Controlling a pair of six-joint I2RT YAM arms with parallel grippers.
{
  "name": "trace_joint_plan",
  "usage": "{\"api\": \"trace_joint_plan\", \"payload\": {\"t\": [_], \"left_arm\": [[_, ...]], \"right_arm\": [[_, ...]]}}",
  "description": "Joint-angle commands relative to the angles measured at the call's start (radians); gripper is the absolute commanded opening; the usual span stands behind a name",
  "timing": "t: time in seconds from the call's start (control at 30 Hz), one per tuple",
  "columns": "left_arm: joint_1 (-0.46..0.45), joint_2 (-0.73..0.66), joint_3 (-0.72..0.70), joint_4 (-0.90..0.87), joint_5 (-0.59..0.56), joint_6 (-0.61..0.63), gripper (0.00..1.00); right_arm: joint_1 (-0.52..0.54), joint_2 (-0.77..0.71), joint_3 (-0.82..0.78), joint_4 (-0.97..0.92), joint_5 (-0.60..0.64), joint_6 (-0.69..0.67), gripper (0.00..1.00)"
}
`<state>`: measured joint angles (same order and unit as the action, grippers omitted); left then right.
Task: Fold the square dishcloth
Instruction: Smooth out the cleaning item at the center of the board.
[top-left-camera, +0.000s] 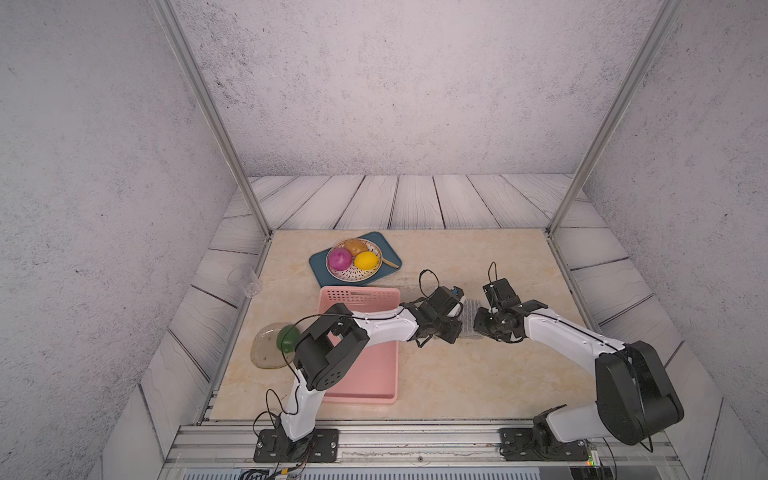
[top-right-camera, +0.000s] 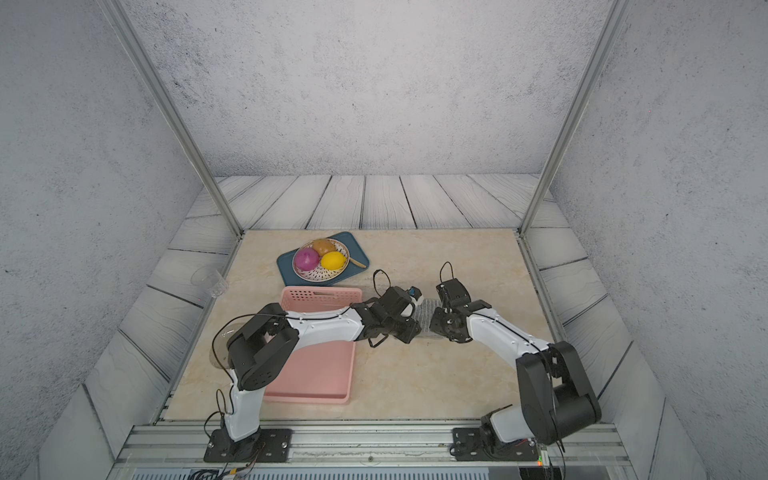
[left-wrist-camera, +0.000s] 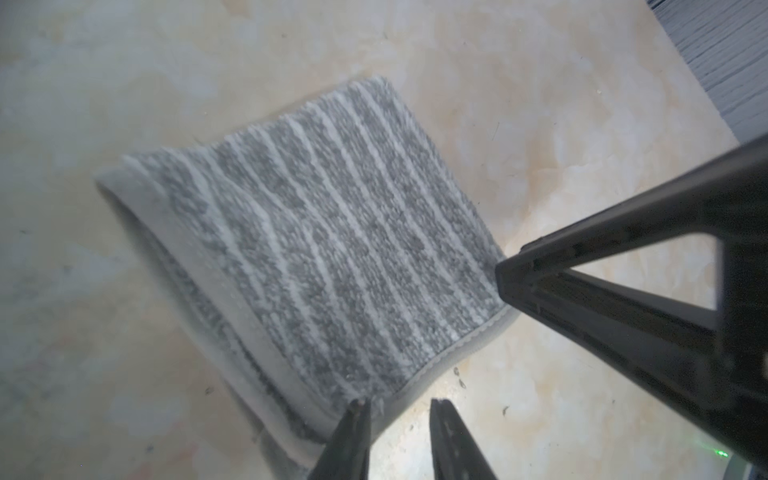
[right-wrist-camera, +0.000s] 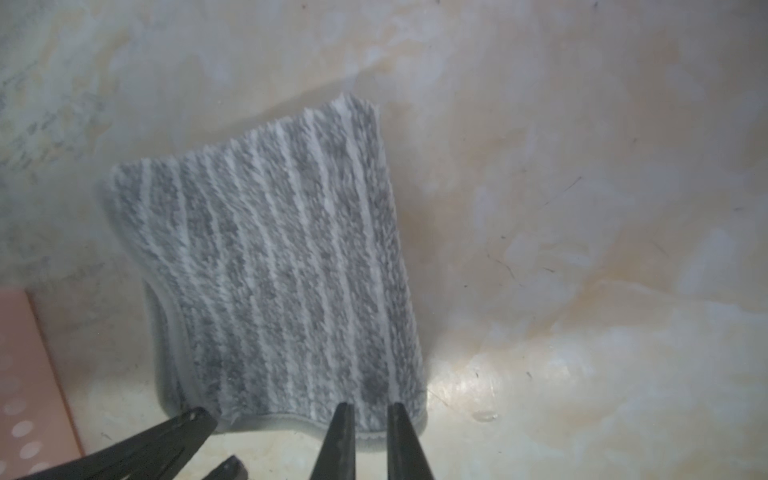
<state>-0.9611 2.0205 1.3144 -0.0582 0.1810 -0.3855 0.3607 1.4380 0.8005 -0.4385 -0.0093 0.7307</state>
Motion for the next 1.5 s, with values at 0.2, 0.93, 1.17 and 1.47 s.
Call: {"api": "trace_joint_plan", "payload": {"t": [0.2, 0.93, 1.17, 1.47], "left_arm": [[0.027, 0.031, -0.017, 0.004, -0.030, -0.033, 0.32], [0.031, -0.109, -0.059, -0.004, -0.023, -0.063, 0.33], [0.038, -0.137, 0.016, -0.057, -0.039, -0.049, 0.34], [0.099, 0.003, 0.193, -0.114, 0.025, -0.015, 0.33]], "right_arm": [[-0.034, 0.067, -0.044, 0.086, -0.044, 0.009, 0.14], [-0.062, -0.021, -0.015, 0.027, -0.056, -0.031, 0.17], [-0.070, -0.077, 0.068, -0.035, -0.003, -0.058, 0.21], [-0.129, 0.042, 0.197, 0.007, -0.049, -0.089, 0.20]]}}
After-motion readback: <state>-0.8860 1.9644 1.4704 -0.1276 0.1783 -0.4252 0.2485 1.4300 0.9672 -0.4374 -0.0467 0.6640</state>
